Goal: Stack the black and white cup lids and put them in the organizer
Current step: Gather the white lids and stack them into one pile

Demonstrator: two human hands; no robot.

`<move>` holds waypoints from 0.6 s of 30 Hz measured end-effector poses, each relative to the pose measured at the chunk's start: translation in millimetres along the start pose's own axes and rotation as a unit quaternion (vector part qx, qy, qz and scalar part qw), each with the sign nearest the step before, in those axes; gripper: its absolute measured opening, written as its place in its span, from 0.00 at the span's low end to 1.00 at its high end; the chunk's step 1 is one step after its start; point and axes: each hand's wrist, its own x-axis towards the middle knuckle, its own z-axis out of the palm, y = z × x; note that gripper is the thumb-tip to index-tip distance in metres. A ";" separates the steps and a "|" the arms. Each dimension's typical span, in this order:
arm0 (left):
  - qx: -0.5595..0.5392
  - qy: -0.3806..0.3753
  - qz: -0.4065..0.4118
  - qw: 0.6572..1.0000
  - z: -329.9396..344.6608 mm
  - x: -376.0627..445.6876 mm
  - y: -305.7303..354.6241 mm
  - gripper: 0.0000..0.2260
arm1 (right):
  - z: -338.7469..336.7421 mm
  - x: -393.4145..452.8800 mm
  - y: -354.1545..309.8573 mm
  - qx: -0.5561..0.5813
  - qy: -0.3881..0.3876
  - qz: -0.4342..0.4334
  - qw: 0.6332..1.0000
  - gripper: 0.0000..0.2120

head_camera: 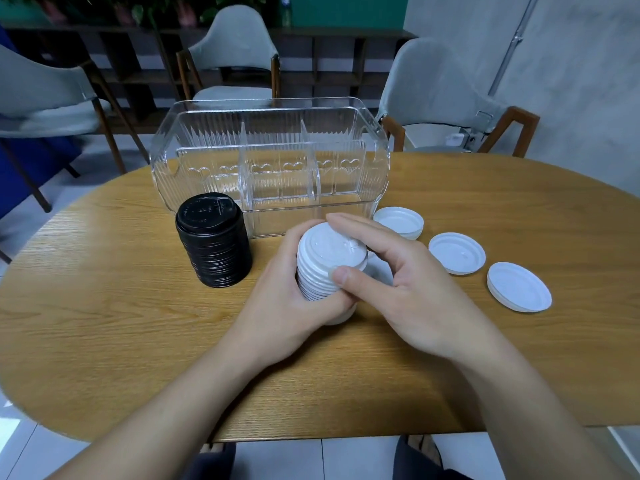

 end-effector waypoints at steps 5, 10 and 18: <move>-0.012 -0.019 0.004 1.000 -1.5 2.0 -2.0 0.37 | -1.6 0.5 3.3 0.015 -0.010 -0.017 1.000 0.27; -0.009 0.003 0.007 1.000 2.9 -0.5 -1.4 0.37 | 3.5 -0.3 3.2 0.043 0.044 -0.004 0.998 0.27; 0.009 0.017 0.017 1.000 5.4 -2.7 -2.6 0.39 | 8.6 -3.6 2.3 0.033 0.077 0.010 0.996 0.30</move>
